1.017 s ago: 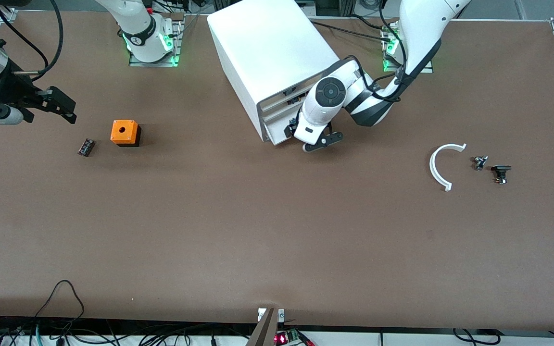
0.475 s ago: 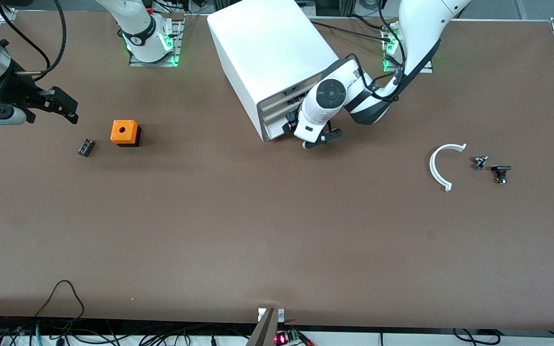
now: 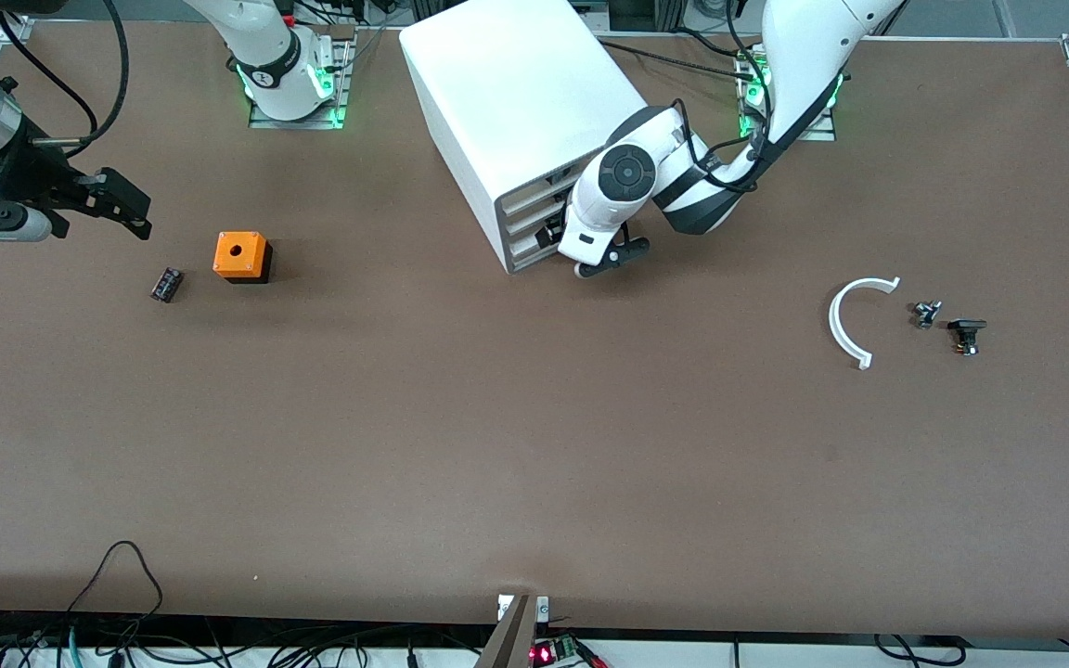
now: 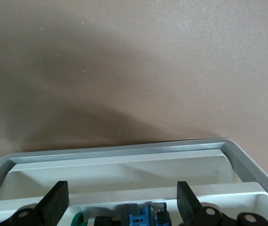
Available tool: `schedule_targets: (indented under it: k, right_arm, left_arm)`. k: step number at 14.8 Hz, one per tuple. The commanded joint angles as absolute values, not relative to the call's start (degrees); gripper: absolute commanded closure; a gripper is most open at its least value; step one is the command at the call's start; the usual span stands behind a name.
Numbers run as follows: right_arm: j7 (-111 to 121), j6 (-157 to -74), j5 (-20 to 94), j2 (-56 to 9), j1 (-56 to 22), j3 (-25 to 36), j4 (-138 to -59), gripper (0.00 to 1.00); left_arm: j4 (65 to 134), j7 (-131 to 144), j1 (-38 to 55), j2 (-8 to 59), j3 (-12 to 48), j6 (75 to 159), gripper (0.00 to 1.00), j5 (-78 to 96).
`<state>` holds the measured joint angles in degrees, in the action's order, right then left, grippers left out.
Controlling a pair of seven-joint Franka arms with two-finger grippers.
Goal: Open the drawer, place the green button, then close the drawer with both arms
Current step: 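Press the drawer fully shut with the left gripper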
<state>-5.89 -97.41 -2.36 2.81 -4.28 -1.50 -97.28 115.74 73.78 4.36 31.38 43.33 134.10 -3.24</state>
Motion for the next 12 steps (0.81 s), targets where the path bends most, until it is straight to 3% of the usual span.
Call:
schedule_targets:
  k: [1, 9, 12]
  right_arm:
    - [-6.5, -96.59, -2.9, 2.46, -4.31, -1.76, -96.06, 0.0]
    - [-6.59, -96.85, -2.64, 2.46, -4.31, -1.76, -96.06, 0.0]
    - [-6.42, -96.86, -2.72, 2.55, -4.31, -1.76, -95.98, 0.0]
  left_arm:
    - [116.19, 74.88, 3.96, 32.17, 44.47, 134.82, 0.0, -1.41]
    - [113.65, 72.87, 1.15, 30.06, 45.97, 133.51, 0.0, 0.0]
    - [106.99, 66.04, -1.48, 29.18, 45.44, 123.18, 0.0, -0.7]
